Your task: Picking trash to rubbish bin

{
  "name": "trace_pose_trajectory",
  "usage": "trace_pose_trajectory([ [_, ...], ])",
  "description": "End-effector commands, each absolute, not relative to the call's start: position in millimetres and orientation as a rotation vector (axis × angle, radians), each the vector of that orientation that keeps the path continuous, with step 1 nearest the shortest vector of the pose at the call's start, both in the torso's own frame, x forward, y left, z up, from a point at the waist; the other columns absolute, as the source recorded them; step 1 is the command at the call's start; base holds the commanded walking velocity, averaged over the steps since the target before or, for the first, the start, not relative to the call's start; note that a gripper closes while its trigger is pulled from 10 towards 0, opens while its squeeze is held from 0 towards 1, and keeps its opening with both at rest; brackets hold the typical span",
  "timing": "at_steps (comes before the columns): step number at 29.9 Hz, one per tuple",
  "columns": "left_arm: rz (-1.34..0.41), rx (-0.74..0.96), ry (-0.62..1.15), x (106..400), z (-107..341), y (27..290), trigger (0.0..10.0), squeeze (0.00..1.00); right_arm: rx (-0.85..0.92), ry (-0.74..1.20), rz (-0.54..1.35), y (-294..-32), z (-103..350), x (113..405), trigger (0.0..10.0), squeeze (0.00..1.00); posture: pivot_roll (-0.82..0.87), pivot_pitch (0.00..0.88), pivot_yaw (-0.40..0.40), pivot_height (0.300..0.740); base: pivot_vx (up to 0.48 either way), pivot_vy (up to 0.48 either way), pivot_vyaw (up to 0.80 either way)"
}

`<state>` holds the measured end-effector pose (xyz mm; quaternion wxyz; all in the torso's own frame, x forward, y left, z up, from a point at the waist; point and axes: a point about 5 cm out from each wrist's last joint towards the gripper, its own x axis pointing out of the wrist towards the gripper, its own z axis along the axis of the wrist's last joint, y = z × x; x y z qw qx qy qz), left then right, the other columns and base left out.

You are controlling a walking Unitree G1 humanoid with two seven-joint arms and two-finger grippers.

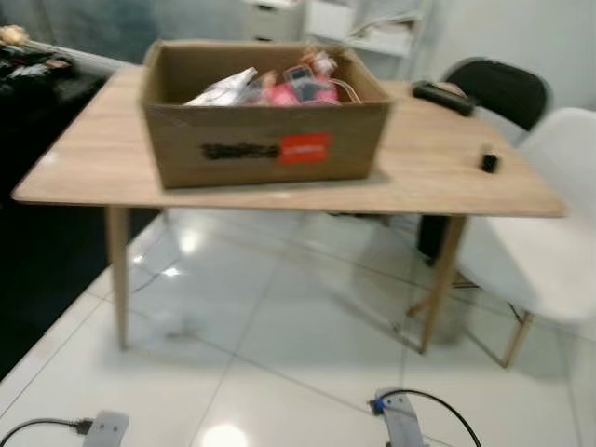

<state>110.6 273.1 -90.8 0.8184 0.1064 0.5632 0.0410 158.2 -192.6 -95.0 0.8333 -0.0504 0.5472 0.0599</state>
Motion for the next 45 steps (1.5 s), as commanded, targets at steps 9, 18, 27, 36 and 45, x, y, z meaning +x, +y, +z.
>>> trace_pose_trajectory([
  [9, 0.132, 0.191, 1.272, 76.1, -104.0, 259.8, 10.0, 0.00, -0.153, 1.180, 0.153, -187.4, -95.8, 158.7, 10.0, 0.00, 0.19, 0.026, -0.049, 0.740, 0.000, 0.000, -0.80],
  [18, 0.136, 0.218, 1.239, 83.9, -102.4, 260.2, 10.0, 0.00, -0.189, 1.169, 0.189, -180.6, -94.9, 163.4, 10.0, 0.00, 0.20, 0.029, -0.051, 0.740, 0.000, 0.000, -0.80],
  [27, 0.133, 0.221, 1.232, 89.9, -101.7, 258.6, 10.0, 0.00, -0.203, 1.187, 0.182, -185.6, -96.8, 157.4, 10.0, 0.00, 0.20, 0.024, -0.048, 0.740, 0.000, 0.000, -0.80],
  [36, 0.146, 0.202, 1.240, 90.8, -101.8, 258.3, 10.0, 0.00, -0.203, 1.190, 0.178, -185.9, -97.0, 156.7, 10.0, 0.00, 0.19, 0.023, -0.042, 0.740, 0.000, 0.000, -0.80],
  [45, 0.166, 0.148, 1.238, 89.9, -102.7, 256.1, 10.0, 0.00, -0.207, 1.194, 0.183, -186.5, -97.7, 154.9, 10.0, 0.00, 0.18, 0.035, -0.040, 0.740, 0.000, 0.000, -0.80],
])
